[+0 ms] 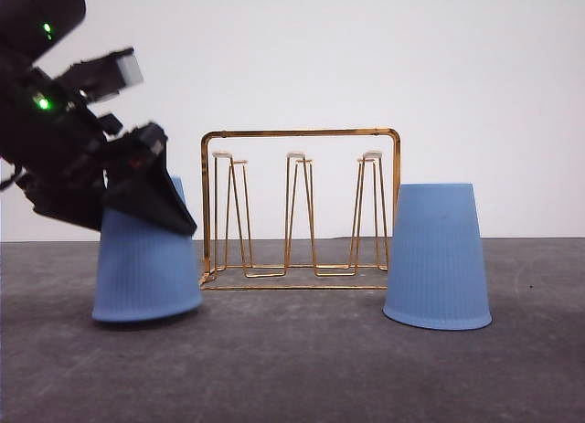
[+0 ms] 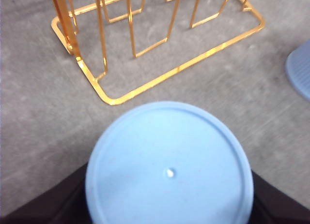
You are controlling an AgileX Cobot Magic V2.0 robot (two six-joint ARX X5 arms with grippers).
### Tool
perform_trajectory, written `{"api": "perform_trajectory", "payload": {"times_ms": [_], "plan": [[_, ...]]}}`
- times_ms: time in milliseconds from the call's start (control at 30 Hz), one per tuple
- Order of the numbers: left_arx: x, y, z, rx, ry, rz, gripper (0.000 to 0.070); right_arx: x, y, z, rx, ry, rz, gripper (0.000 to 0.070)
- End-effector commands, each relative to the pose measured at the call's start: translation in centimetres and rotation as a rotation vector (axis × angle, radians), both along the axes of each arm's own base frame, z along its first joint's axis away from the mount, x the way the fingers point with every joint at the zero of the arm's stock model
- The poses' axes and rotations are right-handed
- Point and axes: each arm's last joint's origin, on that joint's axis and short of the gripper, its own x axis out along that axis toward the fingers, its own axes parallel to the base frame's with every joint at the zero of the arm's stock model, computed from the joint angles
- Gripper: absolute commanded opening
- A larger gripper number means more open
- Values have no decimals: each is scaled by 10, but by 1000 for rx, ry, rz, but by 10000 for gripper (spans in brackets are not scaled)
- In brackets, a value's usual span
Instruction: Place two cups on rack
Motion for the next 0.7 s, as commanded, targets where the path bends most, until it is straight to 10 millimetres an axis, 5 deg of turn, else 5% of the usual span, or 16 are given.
{"api": "perform_trajectory", "payload": {"times_ms": [0, 433, 667], "plan": [[3, -3, 18, -46, -34, 8, 226, 1, 0, 3, -2, -18, 5, 509], [12, -7, 126, -112, -53, 57, 230, 1, 0, 3, -2, -18, 5, 509], [36, -17, 143, -167, -184, 96, 231, 1, 0, 3, -2, -18, 5, 509]]}}
